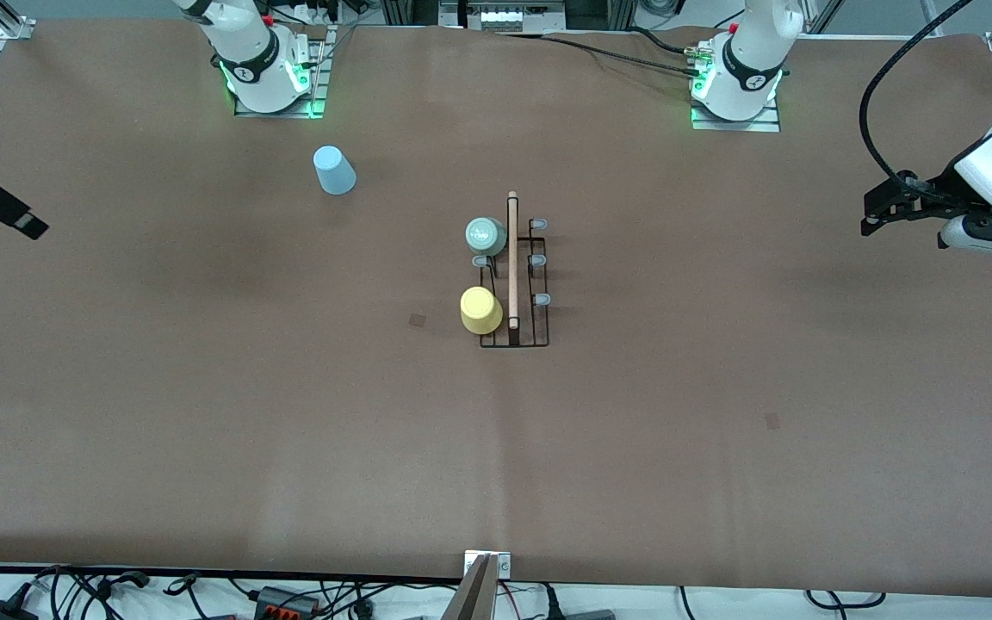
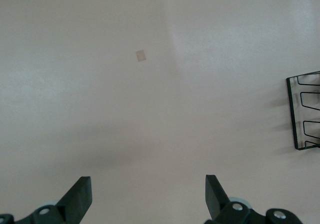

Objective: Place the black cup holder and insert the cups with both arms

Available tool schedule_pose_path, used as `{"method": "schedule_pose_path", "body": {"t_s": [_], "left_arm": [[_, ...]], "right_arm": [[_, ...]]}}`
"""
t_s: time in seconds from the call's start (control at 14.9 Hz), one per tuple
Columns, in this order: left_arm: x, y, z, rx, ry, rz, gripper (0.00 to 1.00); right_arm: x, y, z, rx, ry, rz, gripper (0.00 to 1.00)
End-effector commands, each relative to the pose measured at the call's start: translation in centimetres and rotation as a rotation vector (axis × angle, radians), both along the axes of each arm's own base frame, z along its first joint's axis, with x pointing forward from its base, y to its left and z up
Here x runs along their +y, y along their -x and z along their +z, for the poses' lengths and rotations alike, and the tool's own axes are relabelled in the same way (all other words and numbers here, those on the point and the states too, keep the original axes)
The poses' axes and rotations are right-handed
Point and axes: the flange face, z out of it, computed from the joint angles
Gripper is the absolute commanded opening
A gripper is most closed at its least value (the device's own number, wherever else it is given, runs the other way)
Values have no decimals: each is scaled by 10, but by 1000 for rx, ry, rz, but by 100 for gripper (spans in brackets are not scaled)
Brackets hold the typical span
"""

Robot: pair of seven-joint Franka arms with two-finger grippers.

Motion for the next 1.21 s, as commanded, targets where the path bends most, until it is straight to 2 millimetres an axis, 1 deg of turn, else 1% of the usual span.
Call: {"method": "schedule_pose_path", "body": {"t_s": [0.0,0.07,0.13,0.4,0.47,0.54,0.6,0.67,0.74,0.94,1.14], "left_arm": [[1,-1,7,2,-8,-19,100],[1,-1,7,2,-6,-19,100],[1,-1,7,2,-6,-19,100],[1,-1,6,3,-6,-21,100],[1,-1,6,3,-6,-19,100],[1,-1,6,2,-6,-19,100],[1,-1,7,2,-6,-19,100],[1,-1,7,2,-6,-19,100],[0,-1,6,3,-8,-21,100],[1,-1,6,2,-6,-19,100],[1,-1,7,2,-6,-19,100]], "right_arm": [[-11,-2,8,18,62,124,100],[-12,-1,10,14,84,251,100],[-12,-2,9,13,88,325,100],[-12,0,0,56,71,328,100],[-10,-1,-6,77,67,328,100],[-9,-10,-21,106,68,337,100],[-11,-18,-30,121,66,340,100],[-20,-27,-38,131,59,330,100],[-20,-28,-39,132,63,330,100],[-6,-29,-42,153,69,359,100],[-4,-27,-38,152,83,378,100]]}}
